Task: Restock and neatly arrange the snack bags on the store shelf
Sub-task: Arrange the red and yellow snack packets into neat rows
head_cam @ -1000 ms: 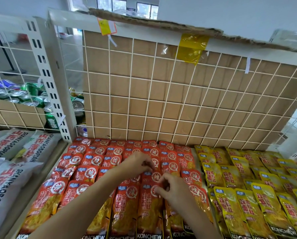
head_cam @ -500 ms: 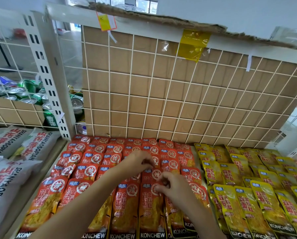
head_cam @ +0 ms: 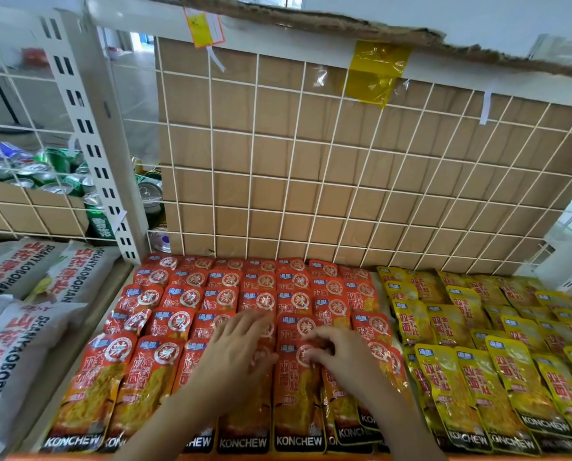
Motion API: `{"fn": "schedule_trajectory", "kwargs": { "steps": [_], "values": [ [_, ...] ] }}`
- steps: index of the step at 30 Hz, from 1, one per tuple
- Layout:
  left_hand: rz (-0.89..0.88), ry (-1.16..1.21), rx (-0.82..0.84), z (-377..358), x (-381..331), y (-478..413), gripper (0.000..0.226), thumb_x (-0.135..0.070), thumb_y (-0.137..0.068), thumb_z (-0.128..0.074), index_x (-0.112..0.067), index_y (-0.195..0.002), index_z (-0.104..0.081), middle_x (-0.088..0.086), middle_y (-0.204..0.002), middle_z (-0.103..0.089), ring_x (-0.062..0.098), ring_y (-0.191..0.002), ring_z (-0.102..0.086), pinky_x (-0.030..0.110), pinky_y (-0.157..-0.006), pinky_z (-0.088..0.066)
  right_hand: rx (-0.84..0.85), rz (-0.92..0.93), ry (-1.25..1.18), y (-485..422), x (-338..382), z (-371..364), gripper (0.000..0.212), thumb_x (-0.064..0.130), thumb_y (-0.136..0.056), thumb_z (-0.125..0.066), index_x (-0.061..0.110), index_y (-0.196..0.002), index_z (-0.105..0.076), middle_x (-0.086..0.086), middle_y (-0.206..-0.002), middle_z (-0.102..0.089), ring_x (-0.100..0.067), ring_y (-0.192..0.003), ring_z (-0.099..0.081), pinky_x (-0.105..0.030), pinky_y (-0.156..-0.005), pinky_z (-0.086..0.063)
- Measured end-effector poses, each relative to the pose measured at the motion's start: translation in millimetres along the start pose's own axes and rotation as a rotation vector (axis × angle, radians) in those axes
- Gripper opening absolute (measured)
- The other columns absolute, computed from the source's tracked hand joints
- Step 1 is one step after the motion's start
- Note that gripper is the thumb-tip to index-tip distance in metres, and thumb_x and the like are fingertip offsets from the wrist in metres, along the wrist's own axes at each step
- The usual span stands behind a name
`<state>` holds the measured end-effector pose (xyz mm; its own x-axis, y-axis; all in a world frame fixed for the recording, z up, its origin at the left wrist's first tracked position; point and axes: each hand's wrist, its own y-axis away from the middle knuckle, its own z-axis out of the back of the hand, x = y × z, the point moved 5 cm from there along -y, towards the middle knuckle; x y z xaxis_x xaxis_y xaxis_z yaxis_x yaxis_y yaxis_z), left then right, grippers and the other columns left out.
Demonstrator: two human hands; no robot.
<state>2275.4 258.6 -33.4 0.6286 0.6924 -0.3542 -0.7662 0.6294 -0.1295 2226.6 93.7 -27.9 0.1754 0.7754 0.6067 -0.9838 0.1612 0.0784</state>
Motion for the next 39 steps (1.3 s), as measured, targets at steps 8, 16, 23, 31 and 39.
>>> {"fn": "schedule_trajectory", "kwargs": {
  "steps": [8, 16, 23, 31, 39],
  "values": [
    [-0.115, -0.241, 0.177, -37.9, -11.9, 19.0, 0.074, -0.072, -0.087, -0.017, -0.025, -0.14, -0.038, -0.005, -0.141, -0.046, 0.016, -0.133, -0.038, 0.043, -0.102, -0.022, -0.018, 0.009, -0.005, 3.4, 0.9, 1.4, 0.026, 0.03, -0.086, -0.063, 0.031, -0.112, -0.063, 0.019, -0.103, -0.056, 0.009, -0.086, -0.047, -0.005, -0.073, -0.039],
    [-0.129, -0.256, 0.091, -36.9, -12.2, 21.4, 0.074, -0.072, -0.086, -0.02, -0.026, -0.142, -0.033, -0.004, -0.141, -0.046, 0.017, -0.132, -0.041, 0.044, -0.102, -0.021, -0.08, -0.076, 0.153, 5.6, -4.9, 0.9, 0.066, 0.056, -0.088, -0.046, 0.03, -0.145, -0.026, 0.011, -0.151, -0.024, -0.009, -0.14, -0.017, -0.034, -0.115, -0.014],
    [-0.17, -0.248, 0.072, -38.4, -15.1, 20.2, 0.086, -0.084, -0.076, -0.025, -0.027, -0.138, -0.042, -0.003, -0.14, -0.047, 0.022, -0.13, -0.044, 0.046, -0.099, -0.022, -0.058, -0.058, 0.212, 4.6, -4.3, -5.8, 0.063, 0.055, -0.089, -0.046, 0.033, -0.144, -0.025, 0.012, -0.152, -0.023, -0.006, -0.141, -0.014, -0.037, -0.117, -0.01],
    [-0.177, -0.238, 0.059, -39.1, -14.9, 20.4, 0.084, -0.082, -0.078, -0.023, -0.027, -0.138, -0.042, -0.002, -0.14, -0.048, 0.02, -0.13, -0.044, 0.047, -0.1, -0.022, -0.041, -0.036, 0.265, 4.3, -3.8, -6.9, 0.061, 0.054, -0.091, -0.042, 0.032, -0.145, -0.024, 0.012, -0.152, -0.023, -0.005, -0.141, -0.015, -0.033, -0.115, -0.008],
    [-0.123, -0.167, 0.023, -28.4, -20.8, 16.6, 0.071, -0.077, -0.083, -0.023, -0.035, -0.138, -0.038, -0.01, -0.142, -0.043, 0.015, -0.133, -0.039, 0.04, -0.108, -0.01, -0.194, -0.055, 0.105, 15.7, -7.6, 15.1, 0.054, 0.049, -0.091, -0.045, 0.032, -0.141, -0.033, 0.013, -0.147, -0.033, -0.007, -0.137, -0.027, -0.026, -0.111, -0.02]
  ]
}}
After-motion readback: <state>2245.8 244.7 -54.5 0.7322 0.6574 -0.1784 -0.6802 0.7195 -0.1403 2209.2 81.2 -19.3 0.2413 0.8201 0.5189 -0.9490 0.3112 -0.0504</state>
